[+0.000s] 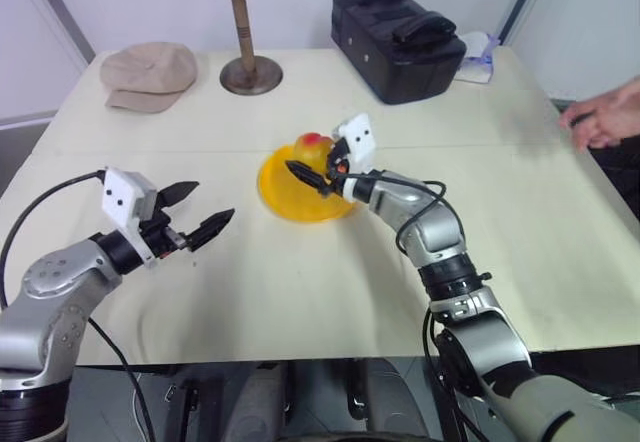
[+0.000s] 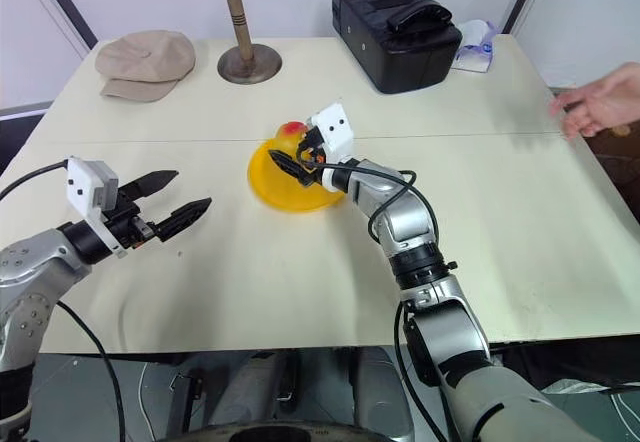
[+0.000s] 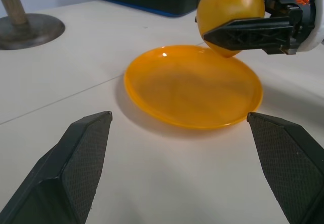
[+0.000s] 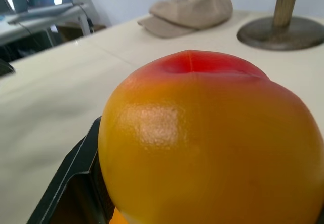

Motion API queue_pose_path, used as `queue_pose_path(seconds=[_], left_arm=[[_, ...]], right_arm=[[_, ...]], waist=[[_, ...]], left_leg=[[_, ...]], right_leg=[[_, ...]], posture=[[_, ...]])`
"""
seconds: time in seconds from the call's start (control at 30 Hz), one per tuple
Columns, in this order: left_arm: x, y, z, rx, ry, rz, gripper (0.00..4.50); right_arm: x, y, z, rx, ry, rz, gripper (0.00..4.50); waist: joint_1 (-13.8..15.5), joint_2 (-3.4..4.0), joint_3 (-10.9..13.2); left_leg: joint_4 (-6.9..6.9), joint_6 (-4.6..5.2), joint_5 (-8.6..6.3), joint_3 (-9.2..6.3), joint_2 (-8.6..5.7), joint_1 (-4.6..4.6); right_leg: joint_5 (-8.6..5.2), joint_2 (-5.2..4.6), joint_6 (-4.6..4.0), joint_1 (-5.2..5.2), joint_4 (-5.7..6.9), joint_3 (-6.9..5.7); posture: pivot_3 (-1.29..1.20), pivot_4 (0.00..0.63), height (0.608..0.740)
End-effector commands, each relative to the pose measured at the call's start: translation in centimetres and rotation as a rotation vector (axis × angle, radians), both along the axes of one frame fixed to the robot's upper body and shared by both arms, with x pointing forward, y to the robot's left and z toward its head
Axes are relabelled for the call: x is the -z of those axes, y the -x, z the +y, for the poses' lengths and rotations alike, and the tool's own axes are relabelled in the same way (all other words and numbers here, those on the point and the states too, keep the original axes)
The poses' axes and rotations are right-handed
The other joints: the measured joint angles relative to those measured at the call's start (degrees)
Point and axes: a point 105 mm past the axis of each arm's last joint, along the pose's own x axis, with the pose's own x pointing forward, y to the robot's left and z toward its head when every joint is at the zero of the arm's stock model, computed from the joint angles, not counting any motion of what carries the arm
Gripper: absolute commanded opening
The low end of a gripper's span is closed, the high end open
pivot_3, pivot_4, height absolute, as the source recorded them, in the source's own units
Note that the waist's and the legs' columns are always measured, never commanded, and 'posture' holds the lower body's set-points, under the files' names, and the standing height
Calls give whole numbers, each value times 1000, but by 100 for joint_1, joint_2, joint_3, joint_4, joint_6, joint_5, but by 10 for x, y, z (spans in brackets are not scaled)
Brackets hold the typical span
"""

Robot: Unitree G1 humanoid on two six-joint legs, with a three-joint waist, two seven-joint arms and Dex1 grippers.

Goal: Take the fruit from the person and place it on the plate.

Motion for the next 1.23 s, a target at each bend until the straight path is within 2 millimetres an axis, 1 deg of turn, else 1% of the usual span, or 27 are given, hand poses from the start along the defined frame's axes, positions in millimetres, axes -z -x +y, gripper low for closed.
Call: queue_pose_path(seconds=[0.03,0.1,0.13,0.33,0.4,0.5,0.6,0.67,0.77,0.9,1.0,1.1,1.23], left_arm=[[-11,2,-2,-2,-15,-60,4500],[-10,2,-1,-8,-18,-62,4500],[-10,2,-1,-11,-20,-62,4500],[-9,1,0,-19,-20,-64,4500],[-10,0,2,-27,-18,-69,4500],[-14,-6,12,-82,-5,-97,4500],[-19,-14,30,-183,7,-132,4500],[-21,-19,45,-259,-2,-155,4500],[-26,-23,64,-365,-28,-204,4500],[-21,-23,73,-409,-40,-202,4500],[-9,-21,74,-420,-28,-164,4500],[8,-21,73,-424,18,-109,4500],[22,-21,73,-442,39,-78,4500]], right_arm=[[-12,-4,3,-13,15,-62,3221],[-10,-7,0,-3,19,-63,4301],[-10,-8,-1,0,16,-64,4421],[-13,-13,-8,33,14,-77,4421],[-22,-15,-14,46,1,-101,4421],[-43,-17,-29,79,-40,-148,4421],[-66,-19,-54,134,-59,-202,4421],[-78,-19,-73,177,-60,-230,4421],[-85,-18,-107,262,-34,-258,4421],[-74,-17,-150,382,12,-246,4421],[-56,-14,-175,464,44,-222,4421],[-43,-12,-189,521,10,-201,4421],[-32,-9,-194,557,-11,-185,4421]], waist=[[-7,0,0],[-11,0,0],[-13,0,0],[-15,0,0],[-15,0,0],[-4,0,0],[11,1,0],[6,0,0],[9,1,0],[11,-1,-1],[14,-1,0],[-4,0,0],[-6,0,0]], left_leg=[[0,0,0,0,0,0],[0,0,0,0,0,0],[0,0,0,0,0,0],[-1,0,0,0,0,0],[-1,0,0,0,0,0],[0,0,0,0,0,0],[1,0,0,0,-1,0],[0,0,0,0,0,-1],[-1,0,0,1,0,-1],[-2,0,0,1,0,-2],[-2,1,0,3,0,-2],[-2,1,0,6,2,-2],[-2,1,0,6,3,-1]], right_leg=[[0,0,0,0,0,0],[0,0,0,0,1,0],[0,1,0,0,1,0],[0,1,1,0,2,0],[1,1,1,-1,2,0],[1,0,1,0,1,0],[1,0,1,0,1,-1],[1,0,2,0,0,-1],[4,0,8,0,-1,-1],[4,-1,8,1,-3,-1],[2,-3,4,4,-7,-1],[2,-4,4,3,-7,1],[4,-1,8,3,-4,1]], posture=[[0,150,740],[0,150,740],[0,150,740],[0,150,740],[0,150,740],[0,150,740],[0,150,740],[0,150,740],[0,150,740],[0,150,740],[0,150,740],[0,150,740],[0,150,740]])
